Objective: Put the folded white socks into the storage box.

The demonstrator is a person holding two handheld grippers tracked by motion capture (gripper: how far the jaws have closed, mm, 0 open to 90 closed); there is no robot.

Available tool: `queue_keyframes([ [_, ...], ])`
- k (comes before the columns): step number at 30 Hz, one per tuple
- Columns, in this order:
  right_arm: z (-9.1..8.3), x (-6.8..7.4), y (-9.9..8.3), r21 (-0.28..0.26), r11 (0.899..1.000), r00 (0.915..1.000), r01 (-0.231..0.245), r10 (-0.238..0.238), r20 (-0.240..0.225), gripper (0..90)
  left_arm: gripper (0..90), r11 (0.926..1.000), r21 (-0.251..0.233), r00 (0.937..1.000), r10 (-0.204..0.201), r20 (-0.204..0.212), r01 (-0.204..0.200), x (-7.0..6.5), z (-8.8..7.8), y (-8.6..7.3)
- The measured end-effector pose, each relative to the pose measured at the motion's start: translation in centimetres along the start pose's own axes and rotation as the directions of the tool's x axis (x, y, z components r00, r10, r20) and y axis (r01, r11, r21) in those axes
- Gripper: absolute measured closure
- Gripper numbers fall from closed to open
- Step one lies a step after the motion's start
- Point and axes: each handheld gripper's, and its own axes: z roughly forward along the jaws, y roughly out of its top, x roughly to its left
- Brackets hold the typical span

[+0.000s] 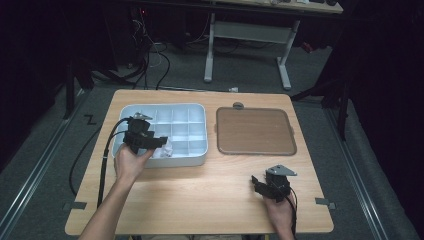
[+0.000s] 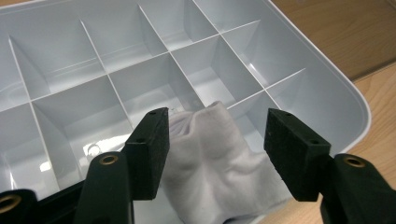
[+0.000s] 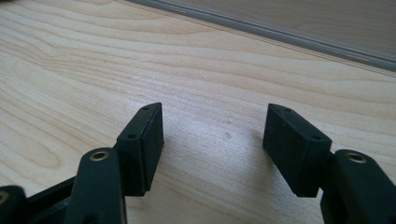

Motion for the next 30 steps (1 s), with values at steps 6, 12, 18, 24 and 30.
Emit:
queue_keyframes([
  [6, 0.0, 0.0, 0.0, 0.0, 1.0, 1.0, 0.0, 0.0, -0.001, 38.5, 43.8, 0.9994, 0.032, 0.9991, 0.012, -0.04, -0.01, 0.2, 1.4, -0.8],
  [12, 0.0, 0.0, 0.0, 0.0, 1.0, 1.0, 0.0, 0.0, -0.001, 38.4, 51.2, 0.9978, 0.047, 0.9973, 0.05, -0.055, -0.047, 0.1, 2.0, -1.5],
  [18, 0.0, 0.0, 0.0, 0.0, 1.0, 1.0, 0.001, -0.001, -0.001, 38.5, 58.6, 0.9966, 0.06, 0.9961, 0.059, -0.066, -0.055, 0.4, 2.6, -2.2],
  [24, 0.0, 0.0, 0.0, 0.0, 1.0, 1.0, 0.001, -0.001, 0.0, 38.5, 62.6, 0.9935, 0.088, 0.9941, 0.079, -0.074, -0.072, 0.7, 3.0, -2.9],
  [30, 0.0, 0.0, 0.0, 0.0, 1.0, 1.0, 0.001, -0.001, 0.0, 38.5, 65.5, 0.9887, 0.13, 0.9929, 0.086, -0.082, -0.075, 1.2, 4.1, -3.9],
])
